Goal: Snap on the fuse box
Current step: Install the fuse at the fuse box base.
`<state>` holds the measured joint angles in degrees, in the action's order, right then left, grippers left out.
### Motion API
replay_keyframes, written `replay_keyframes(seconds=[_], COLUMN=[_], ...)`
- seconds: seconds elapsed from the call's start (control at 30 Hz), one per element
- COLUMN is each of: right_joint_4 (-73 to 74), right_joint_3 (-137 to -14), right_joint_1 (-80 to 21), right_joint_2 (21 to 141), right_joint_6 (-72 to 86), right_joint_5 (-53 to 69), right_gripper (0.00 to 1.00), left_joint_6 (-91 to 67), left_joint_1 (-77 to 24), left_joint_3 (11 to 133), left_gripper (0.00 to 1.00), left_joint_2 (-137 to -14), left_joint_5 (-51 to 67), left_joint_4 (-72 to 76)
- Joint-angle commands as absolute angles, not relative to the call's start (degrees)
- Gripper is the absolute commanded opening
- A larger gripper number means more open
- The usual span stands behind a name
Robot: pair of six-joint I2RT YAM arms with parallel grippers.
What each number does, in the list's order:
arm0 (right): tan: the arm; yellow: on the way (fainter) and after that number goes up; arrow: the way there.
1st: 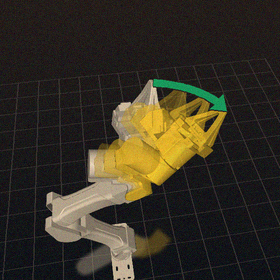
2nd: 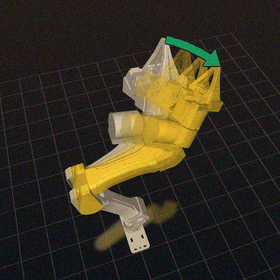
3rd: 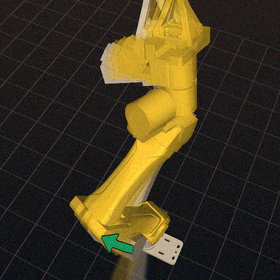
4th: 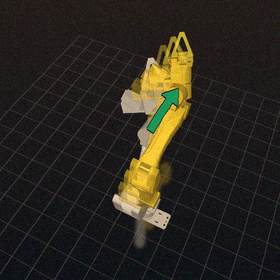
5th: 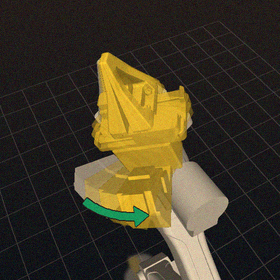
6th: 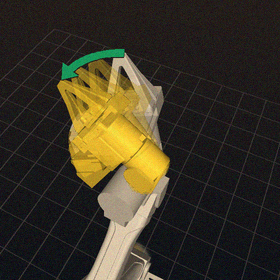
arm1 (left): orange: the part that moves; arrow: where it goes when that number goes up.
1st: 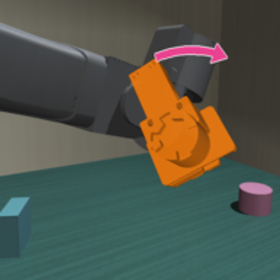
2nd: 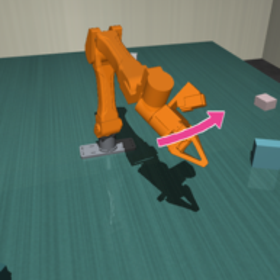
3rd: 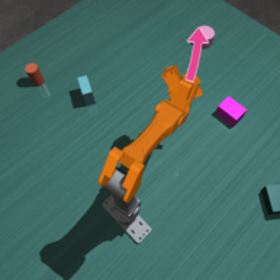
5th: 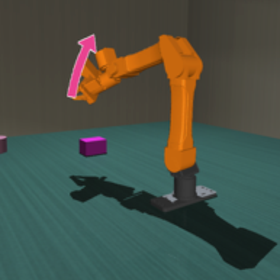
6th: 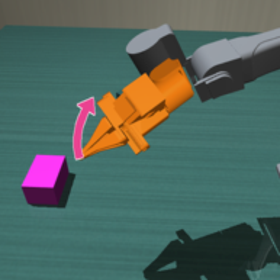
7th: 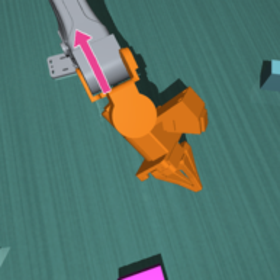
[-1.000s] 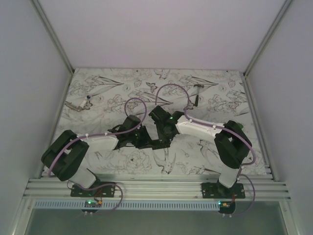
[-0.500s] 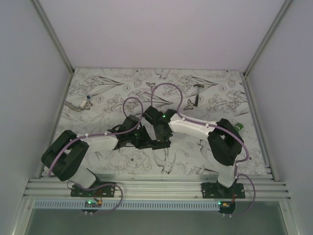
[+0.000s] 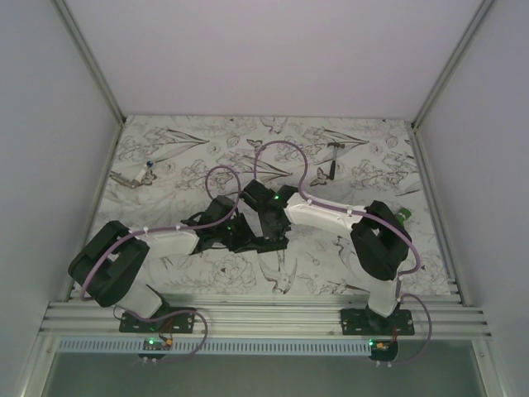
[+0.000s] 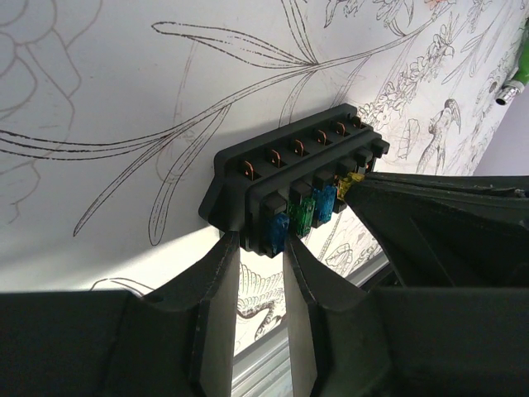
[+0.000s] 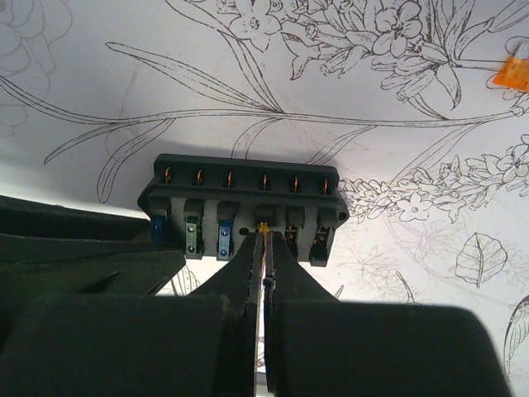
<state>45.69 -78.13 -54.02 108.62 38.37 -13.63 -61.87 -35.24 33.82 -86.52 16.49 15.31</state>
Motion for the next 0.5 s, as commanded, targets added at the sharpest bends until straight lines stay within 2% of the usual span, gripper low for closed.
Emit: replay_keyframes(seconds=[0.0,0.47], right_joint_4=[52.10,51.14], right_joint_3=[-72.44,-68.66], right_joint_1=[-56.37,-56.63], right_joint_2=[117.73,121.24], right_joint_6=[39.12,39.80], right_joint_5=[-9.11,-9.06], right_gripper=[0.00,0.00], left_joint_6=[-62.07,-62.55], left_joint_1=[-35.07,-35.07], left_joint_3=[31.51,30.64], left_gripper=[0.23,0.22], left_joint_2=[-88.18,-88.28], left_joint_5=[10.63,10.55], left_joint_4=[11.34,12.01])
